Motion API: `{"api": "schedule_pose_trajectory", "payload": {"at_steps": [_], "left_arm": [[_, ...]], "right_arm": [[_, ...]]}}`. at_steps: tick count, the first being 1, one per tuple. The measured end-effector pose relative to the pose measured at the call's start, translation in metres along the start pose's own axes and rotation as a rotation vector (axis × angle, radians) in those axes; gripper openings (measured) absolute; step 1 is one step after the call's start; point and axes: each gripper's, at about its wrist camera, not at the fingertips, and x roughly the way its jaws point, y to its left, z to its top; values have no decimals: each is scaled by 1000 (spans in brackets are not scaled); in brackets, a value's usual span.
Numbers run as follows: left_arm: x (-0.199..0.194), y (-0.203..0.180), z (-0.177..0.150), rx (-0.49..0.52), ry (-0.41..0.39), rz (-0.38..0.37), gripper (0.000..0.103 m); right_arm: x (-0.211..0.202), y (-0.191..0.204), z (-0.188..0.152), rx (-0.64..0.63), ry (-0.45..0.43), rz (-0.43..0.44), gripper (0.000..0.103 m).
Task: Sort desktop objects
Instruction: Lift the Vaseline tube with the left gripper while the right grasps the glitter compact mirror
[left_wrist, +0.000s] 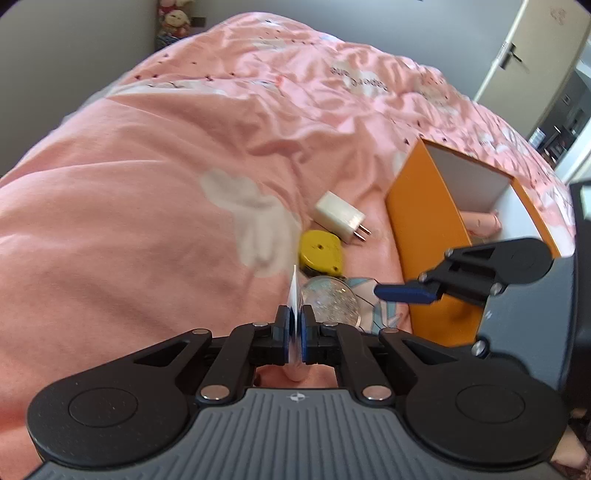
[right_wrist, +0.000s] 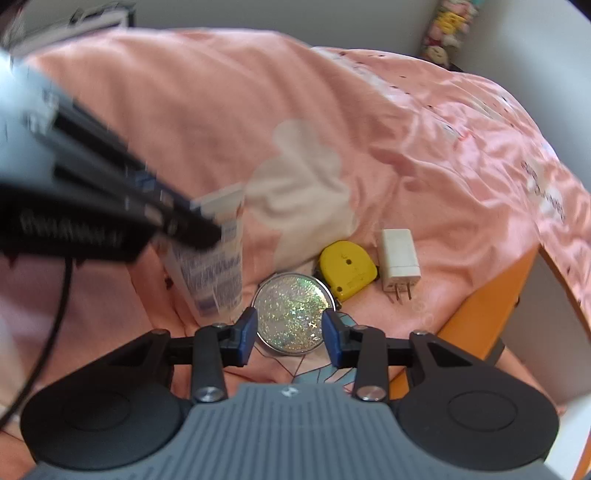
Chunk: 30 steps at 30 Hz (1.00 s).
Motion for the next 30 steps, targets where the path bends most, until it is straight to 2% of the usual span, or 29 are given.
{"api": "schedule_pose_trajectory", "payload": {"at_steps": [5, 8, 12, 20, 22, 24, 30], "left_arm": [[-7, 14, 2, -38, -28, 10, 5], [-5, 23, 2, -62, -28, 3, 6], [-3, 36, 3, -98, -23, -18, 6], [-3, 40, 2, -101, -23, -26, 6], [-3, 40, 2, -101, -23, -26, 6], [-3, 42, 1, -111, -19, -23, 6], [-2, 41, -1, -115, -14, -21, 6]], "right_arm": [[20, 23, 4, -163, 86, -19, 41], [32, 32, 7, -209, 156, -75, 42], [38, 47, 9, -349, 166, -108, 46], [63, 64, 2, -602, 232, -130, 46], [70, 65, 2, -629, 250, -138, 48], [76, 64, 2, -638, 260, -150, 55], [79, 61, 1, -631, 264, -161, 54]]}}
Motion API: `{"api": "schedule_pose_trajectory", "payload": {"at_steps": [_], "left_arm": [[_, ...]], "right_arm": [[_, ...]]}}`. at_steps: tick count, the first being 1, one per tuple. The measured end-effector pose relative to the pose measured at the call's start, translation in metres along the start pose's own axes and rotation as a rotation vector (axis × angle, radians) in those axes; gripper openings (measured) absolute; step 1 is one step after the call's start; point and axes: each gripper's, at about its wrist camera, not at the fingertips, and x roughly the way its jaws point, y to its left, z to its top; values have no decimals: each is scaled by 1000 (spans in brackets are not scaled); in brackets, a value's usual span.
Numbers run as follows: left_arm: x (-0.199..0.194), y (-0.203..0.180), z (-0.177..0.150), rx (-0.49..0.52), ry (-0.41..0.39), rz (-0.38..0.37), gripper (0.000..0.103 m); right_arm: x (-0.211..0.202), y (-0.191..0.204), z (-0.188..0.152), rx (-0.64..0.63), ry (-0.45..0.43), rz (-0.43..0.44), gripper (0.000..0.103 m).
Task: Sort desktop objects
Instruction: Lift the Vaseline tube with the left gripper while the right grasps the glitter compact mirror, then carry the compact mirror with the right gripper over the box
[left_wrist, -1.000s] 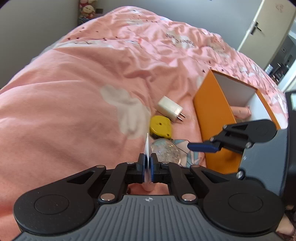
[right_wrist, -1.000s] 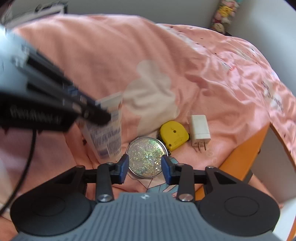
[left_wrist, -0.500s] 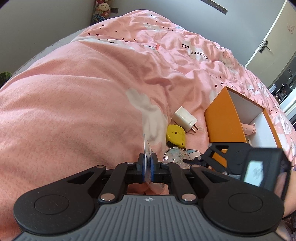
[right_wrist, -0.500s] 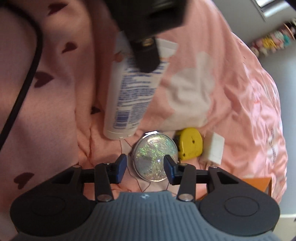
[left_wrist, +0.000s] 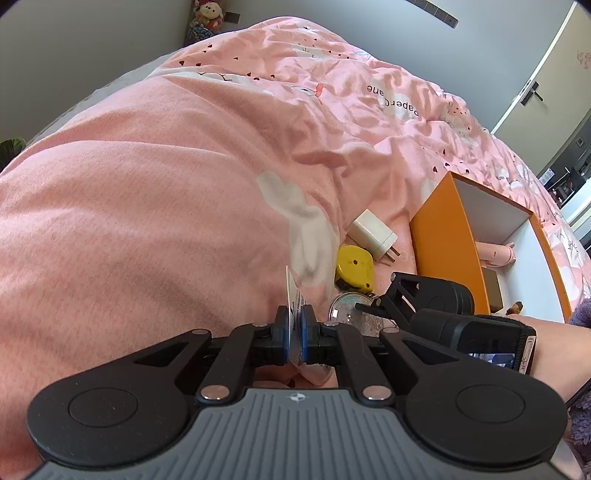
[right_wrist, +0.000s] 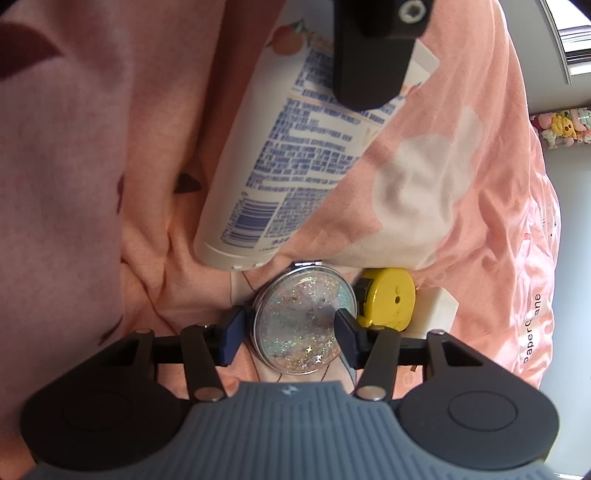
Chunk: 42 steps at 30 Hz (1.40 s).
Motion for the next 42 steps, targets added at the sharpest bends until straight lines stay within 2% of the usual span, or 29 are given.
{"api": "schedule_pose_trajectory", "payload": {"at_steps": [7, 12, 17, 22, 29, 32, 37, 42], "left_arm": [[0, -3, -1, 19, -5, 6, 6], [1, -4, -1, 20, -3, 6, 6], [0, -5, -2, 29, -3, 4, 6], [2, -4, -1, 24, 5, -4, 6], [4, -15, -4, 68, 17, -3, 6], [2, -17, -5, 70, 14, 0, 6], [-2, -25, -4, 66, 8, -40, 6], [-11, -38, -1, 83, -21, -24, 5]], "right_arm": [[-8, -1, -9, 12, -34, -37, 37], [-26, -12, -15, 94, -84, -60, 21], [-39, -22, -16, 165, -121, -125, 15], [-34, -34, -16, 199, -109, -156, 18], [-40, -32, -20, 225, -120, -72, 16], [-39, -38, -22, 269, -134, -64, 14], [-50, -57, -38, 472, -190, 1, 13], [-71, -78, -67, 721, -281, 88, 13]]}}
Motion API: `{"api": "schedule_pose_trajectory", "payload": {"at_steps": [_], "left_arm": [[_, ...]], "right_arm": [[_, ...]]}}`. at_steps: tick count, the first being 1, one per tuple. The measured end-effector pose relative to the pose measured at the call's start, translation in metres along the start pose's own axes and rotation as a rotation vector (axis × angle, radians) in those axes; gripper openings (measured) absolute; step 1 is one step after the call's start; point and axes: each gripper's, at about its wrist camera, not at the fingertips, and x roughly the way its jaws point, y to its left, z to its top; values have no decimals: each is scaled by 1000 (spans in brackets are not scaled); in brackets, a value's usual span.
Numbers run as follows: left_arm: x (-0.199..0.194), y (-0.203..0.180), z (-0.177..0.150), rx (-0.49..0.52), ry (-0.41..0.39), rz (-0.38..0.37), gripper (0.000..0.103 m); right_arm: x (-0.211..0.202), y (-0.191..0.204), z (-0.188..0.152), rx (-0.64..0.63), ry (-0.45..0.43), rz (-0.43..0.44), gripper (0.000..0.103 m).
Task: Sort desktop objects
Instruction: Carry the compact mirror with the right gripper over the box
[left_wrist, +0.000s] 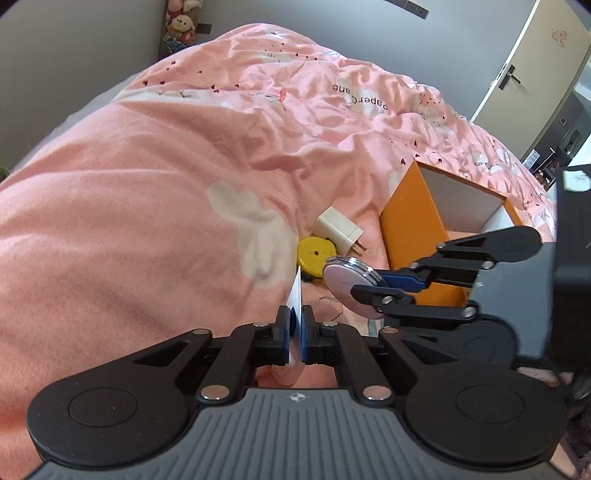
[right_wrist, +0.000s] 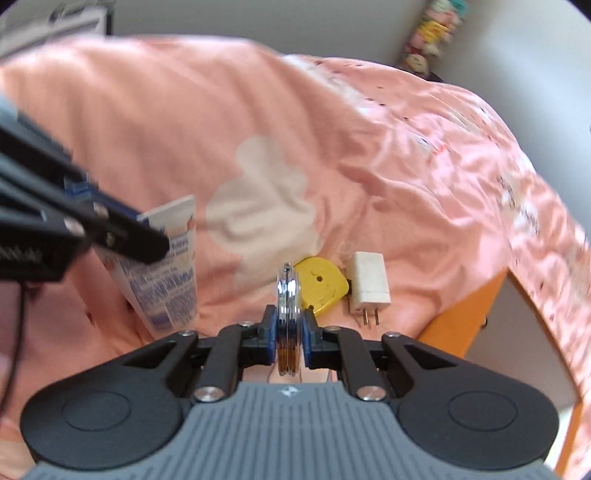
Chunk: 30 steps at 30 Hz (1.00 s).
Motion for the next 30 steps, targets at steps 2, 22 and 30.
{"api": "schedule_pose_trajectory", "payload": {"at_steps": [2, 22, 30], "left_arm": [[-7, -5, 4, 1, -19, -7, 5], [-38, -135, 74, 192, -186, -210, 5], [21, -188, 83, 204, -78, -298, 5]], "right_arm": [[-14, -13, -3, 99, -40, 34, 13], [-122, -146, -86, 609, -247, -96, 14], [-106, -186, -133, 754, -176, -150, 14]]}}
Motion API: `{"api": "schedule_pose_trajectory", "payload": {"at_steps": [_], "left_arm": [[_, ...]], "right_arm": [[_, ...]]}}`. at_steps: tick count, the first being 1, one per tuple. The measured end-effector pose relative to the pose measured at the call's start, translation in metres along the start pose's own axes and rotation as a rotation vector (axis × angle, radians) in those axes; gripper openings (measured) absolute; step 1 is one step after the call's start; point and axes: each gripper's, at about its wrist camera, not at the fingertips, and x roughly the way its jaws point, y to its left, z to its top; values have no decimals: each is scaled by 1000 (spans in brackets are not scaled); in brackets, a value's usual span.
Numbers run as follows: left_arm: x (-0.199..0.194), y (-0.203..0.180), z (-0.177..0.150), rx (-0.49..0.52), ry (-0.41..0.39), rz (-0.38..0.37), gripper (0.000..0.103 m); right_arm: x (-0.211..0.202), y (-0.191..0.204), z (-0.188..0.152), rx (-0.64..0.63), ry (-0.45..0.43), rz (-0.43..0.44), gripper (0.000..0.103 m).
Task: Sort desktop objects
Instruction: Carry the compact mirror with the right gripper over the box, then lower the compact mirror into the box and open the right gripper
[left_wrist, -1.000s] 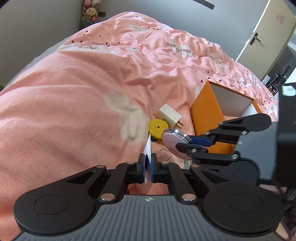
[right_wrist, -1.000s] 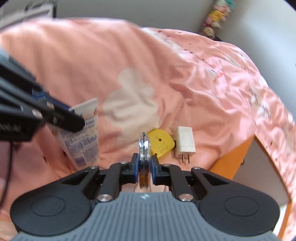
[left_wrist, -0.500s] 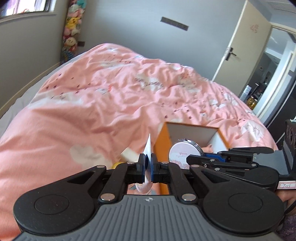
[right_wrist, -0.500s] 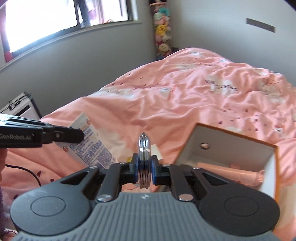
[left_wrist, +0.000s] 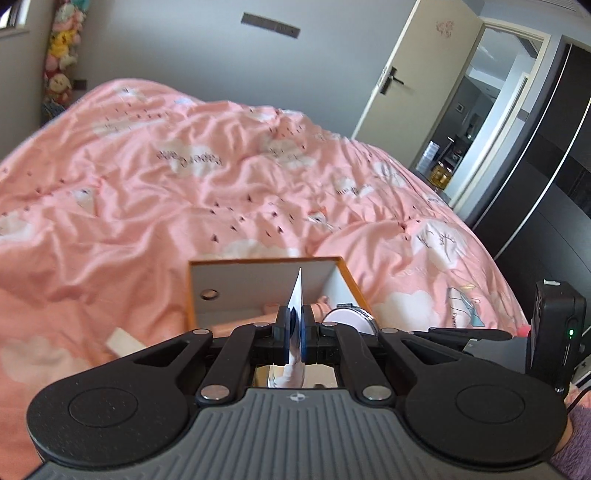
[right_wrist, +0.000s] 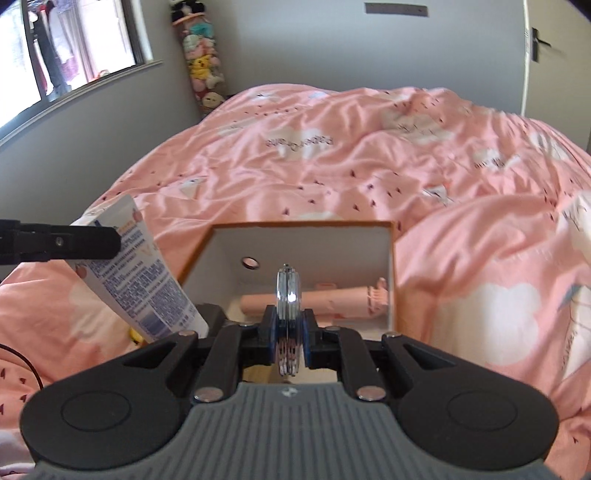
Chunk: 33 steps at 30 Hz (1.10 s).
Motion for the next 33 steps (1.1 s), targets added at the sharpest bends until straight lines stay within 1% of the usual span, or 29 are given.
{"api": "schedule_pose_trajectory", "payload": {"at_steps": [5, 11, 15, 21, 24, 29, 33], "left_arm": [[41, -12, 1, -11, 58, -28, 5], [82, -21, -10, 7, 106, 16, 5], [96, -26, -19, 66, 111, 51, 5], [111, -32, -35, 136, 134, 78, 4], [115, -34, -41, 170, 142, 111, 4], [117, -27, -43, 134, 165, 70, 4], [118, -16, -41, 53, 188, 12, 6]], "right_arm": [[14, -22, -5, 56, 29, -15, 14], [27, -30, -11, 77, 62, 3, 14], [36, -30, -14, 69, 81, -18, 14], [43, -29, -19, 55, 98, -9, 13], [44, -27, -19, 42, 99, -18, 13], [44, -28, -19, 40, 100, -26, 13], [45, -25, -19, 24, 104, -40, 14]]}}
